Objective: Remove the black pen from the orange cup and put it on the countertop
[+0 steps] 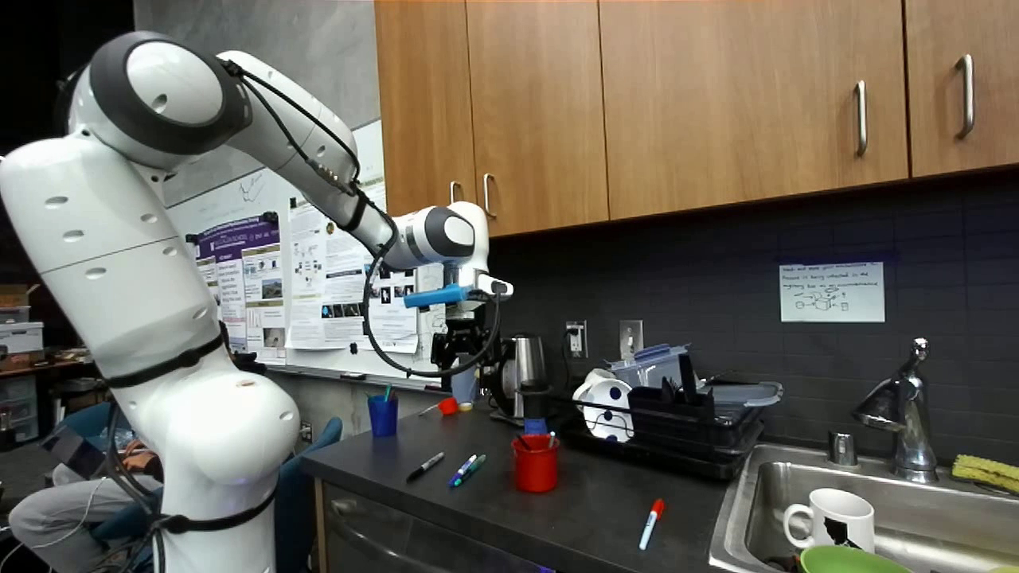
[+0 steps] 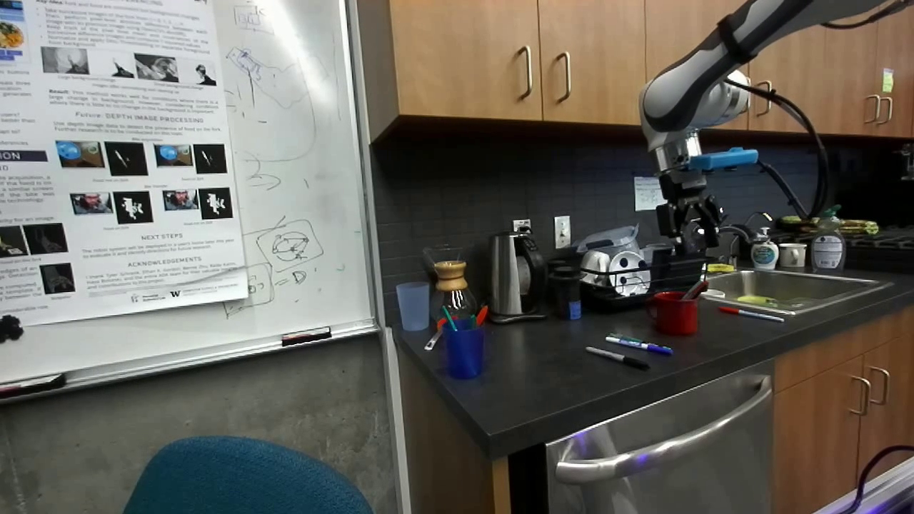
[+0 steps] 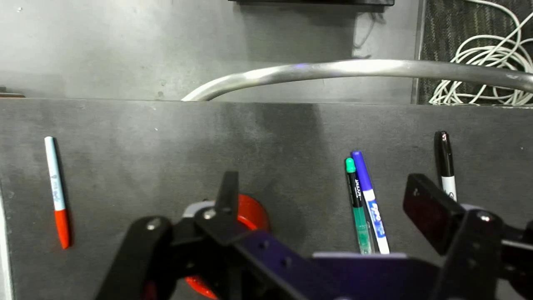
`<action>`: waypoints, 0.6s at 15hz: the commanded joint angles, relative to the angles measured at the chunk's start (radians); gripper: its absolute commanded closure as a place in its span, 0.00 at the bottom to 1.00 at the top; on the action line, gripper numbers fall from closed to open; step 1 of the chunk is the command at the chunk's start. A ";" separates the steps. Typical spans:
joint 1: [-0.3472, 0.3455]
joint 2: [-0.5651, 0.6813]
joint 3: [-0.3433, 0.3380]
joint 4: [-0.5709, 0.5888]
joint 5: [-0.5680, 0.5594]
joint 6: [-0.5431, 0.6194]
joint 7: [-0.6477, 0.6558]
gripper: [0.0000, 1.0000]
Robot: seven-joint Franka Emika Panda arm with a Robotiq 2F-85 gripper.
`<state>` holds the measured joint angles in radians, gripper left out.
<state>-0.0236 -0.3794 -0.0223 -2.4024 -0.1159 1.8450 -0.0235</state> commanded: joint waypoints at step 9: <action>-0.040 0.185 -0.060 0.040 0.001 0.089 -0.030 0.00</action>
<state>-0.0506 -0.2457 -0.0732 -2.3953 -0.1159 1.9240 -0.0312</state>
